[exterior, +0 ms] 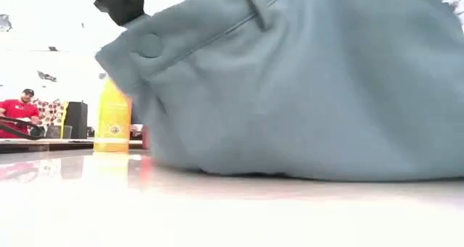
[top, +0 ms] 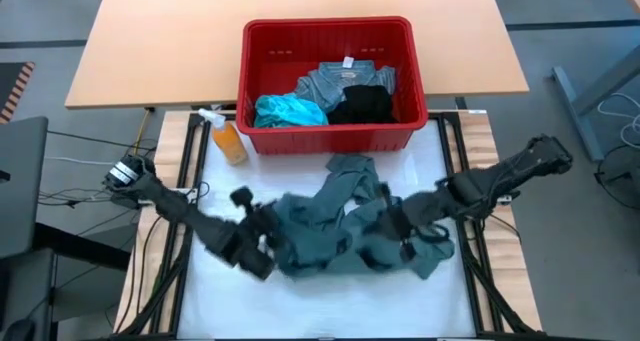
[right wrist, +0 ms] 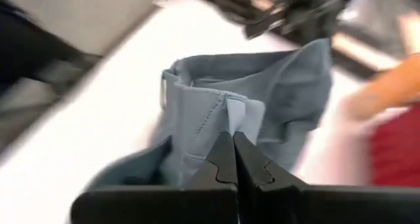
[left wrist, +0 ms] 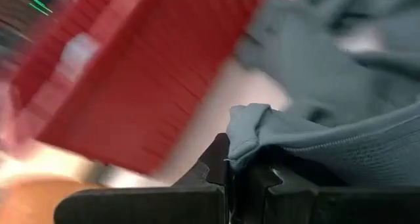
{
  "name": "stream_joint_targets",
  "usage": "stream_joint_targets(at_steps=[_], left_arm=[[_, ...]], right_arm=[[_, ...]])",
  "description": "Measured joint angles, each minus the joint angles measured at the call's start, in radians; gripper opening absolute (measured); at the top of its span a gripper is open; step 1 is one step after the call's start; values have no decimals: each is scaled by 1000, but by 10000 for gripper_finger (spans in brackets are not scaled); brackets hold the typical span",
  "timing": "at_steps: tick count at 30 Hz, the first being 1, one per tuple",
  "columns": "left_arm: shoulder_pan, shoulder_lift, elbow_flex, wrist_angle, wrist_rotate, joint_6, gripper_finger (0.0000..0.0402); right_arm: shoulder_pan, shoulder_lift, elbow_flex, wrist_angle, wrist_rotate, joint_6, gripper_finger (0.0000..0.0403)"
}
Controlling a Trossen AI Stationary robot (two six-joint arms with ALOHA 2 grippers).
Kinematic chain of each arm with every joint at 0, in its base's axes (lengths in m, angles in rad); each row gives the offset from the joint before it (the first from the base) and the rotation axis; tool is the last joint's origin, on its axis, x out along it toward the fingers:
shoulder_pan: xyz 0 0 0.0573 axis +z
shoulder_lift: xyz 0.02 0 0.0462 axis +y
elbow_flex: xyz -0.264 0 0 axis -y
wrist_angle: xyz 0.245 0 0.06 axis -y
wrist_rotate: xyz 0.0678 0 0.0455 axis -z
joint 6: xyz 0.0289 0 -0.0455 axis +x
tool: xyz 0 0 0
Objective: Fold Laundry from Bin
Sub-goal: Remove the gray pants from the red bin on the table
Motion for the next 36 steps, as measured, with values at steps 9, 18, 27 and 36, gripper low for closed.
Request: stream_joint_targets(at_steps=[9,18,27,36], left_arm=[[387,-205,0,781,152,1060,0],[294,-500,-73,333,237,674,0],[37,-493,-448,277,202,100,0],[-25,-365,-468,230,350,-51,0]], right_arm=[[-195,-128,45,74,182,-347,11],[52,98,8,211,-112,-92,11],[154,398,-223,554,-200,293,11],[179,536,-172,643,-268,381,26]])
